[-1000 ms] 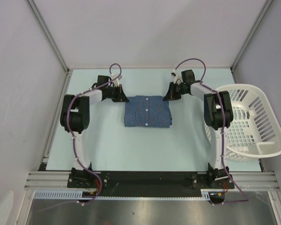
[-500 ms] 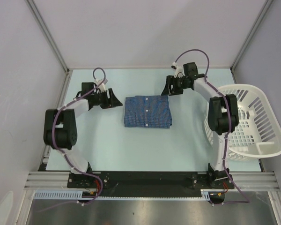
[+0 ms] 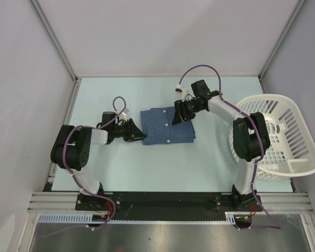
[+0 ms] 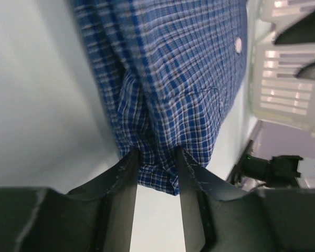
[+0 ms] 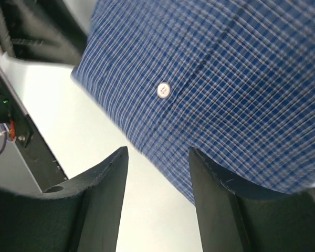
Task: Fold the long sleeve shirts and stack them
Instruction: Fold the shirt
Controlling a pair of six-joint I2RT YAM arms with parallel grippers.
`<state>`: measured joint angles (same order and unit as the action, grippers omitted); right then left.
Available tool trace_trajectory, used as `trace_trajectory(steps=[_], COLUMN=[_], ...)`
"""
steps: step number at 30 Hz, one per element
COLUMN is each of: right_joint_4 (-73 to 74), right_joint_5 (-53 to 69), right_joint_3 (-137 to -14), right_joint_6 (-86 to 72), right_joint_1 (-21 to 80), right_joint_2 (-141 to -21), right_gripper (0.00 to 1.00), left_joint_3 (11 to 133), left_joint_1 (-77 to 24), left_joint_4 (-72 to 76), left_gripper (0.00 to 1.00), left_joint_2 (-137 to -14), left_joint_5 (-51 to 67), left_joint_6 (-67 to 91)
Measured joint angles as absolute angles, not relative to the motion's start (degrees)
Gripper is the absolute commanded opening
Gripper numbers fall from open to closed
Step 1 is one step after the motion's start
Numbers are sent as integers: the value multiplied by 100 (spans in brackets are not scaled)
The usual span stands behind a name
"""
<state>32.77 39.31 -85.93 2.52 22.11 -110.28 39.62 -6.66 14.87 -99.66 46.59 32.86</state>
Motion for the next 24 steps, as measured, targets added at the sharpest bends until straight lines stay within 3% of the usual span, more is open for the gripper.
trace_trajectory(steps=[5,9,16,22,24], right_joint_4=[3354,3470,3531,3463,3332], right_joint_5=[3844,3822,3913,4091,4176], right_joint_3=[-8591,-8643,-8663,-8595,-8582], right_joint_6=[405,526,834,1004,991], right_joint_1=[2084,2040,2342,2539,2515], right_joint_2=[-11268,-11277,-11201,-11231,-11332], right_gripper=[50,42,33,31,31], left_joint_3=[3680,3531,3406,3361,3411], left_joint_1=[-1212,-1061,-480,-923,-1306], left_joint_4=[2300,2257,2130,2279,2224], left_gripper=[43,46,36,47,60], left_joint_2=[-9983,-9620,-9094,-9133,-9032], left_joint_5=[4936,4974,4681,4945,5028], left_joint_6=[4040,4154,4071,4154,4106])
